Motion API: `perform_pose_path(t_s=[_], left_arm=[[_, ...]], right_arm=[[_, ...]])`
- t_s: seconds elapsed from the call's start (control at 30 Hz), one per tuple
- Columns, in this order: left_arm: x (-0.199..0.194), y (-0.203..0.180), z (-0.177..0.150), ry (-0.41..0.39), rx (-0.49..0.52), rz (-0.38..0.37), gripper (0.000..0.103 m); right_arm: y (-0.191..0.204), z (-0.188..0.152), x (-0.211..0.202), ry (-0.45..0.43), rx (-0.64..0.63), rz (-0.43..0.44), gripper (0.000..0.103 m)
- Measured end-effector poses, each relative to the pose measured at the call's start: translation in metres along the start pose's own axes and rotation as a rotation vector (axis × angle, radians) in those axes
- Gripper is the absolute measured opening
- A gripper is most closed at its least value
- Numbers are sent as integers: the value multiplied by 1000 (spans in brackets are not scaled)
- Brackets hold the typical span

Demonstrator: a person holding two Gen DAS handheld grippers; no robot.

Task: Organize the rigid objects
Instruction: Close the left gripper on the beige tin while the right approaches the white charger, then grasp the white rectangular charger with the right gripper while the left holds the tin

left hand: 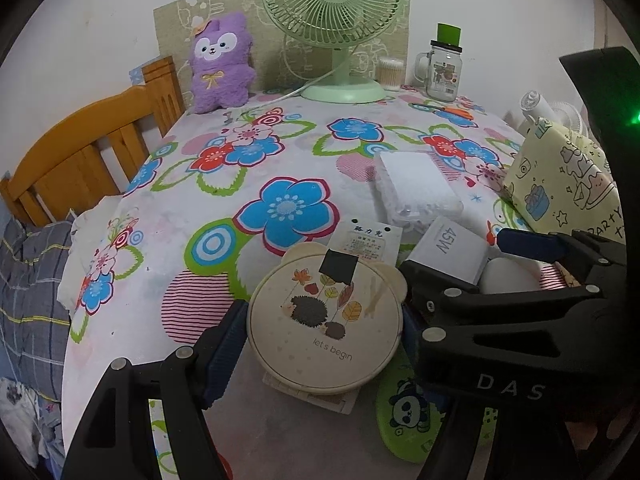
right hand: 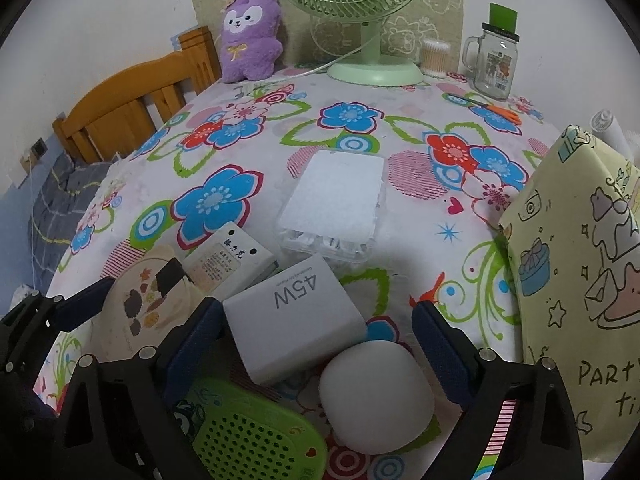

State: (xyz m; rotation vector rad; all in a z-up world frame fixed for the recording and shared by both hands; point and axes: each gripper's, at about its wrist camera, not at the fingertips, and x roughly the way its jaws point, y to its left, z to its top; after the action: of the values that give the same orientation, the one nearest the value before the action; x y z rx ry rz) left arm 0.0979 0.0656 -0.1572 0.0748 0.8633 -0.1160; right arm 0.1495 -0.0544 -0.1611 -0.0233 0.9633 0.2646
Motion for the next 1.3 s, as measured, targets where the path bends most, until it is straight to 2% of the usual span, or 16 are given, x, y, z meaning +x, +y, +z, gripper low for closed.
perform_pose_path(t_s=[0.33, 0.43, 0.7, 0.9, 0.97, 1.2, 1.27, 1.3], left_arm=[[4, -12, 5, -3, 13, -18, 77], [4, -10, 6, -2, -7, -35, 77], [-1, -11, 1, 3, -2, -4, 77], [-5, -19, -5, 0, 1, -3, 77], [-5, -20, -6, -1, 6, 5, 77], [-4, -23, -5, 0, 23, 16, 77], [-3, -23, -4, 3, 24, 13, 77], [-3, -23, -3, 6, 21, 12, 77]], right_arm=[[-12, 0, -3, -1, 10, -17, 96], [-15, 3, -3, -23, 2, -65, 96], [-17, 0, -7, 6, 15, -17, 94], [-15, -6, -9, 18, -18, -31, 93], [-16, -6, -8, 26, -19, -31, 88], [-18, -3, 2, 54, 3, -5, 78], [-14, -2, 2, 51, -11, 12, 61], [-12, -1, 2, 52, -15, 8, 60]])
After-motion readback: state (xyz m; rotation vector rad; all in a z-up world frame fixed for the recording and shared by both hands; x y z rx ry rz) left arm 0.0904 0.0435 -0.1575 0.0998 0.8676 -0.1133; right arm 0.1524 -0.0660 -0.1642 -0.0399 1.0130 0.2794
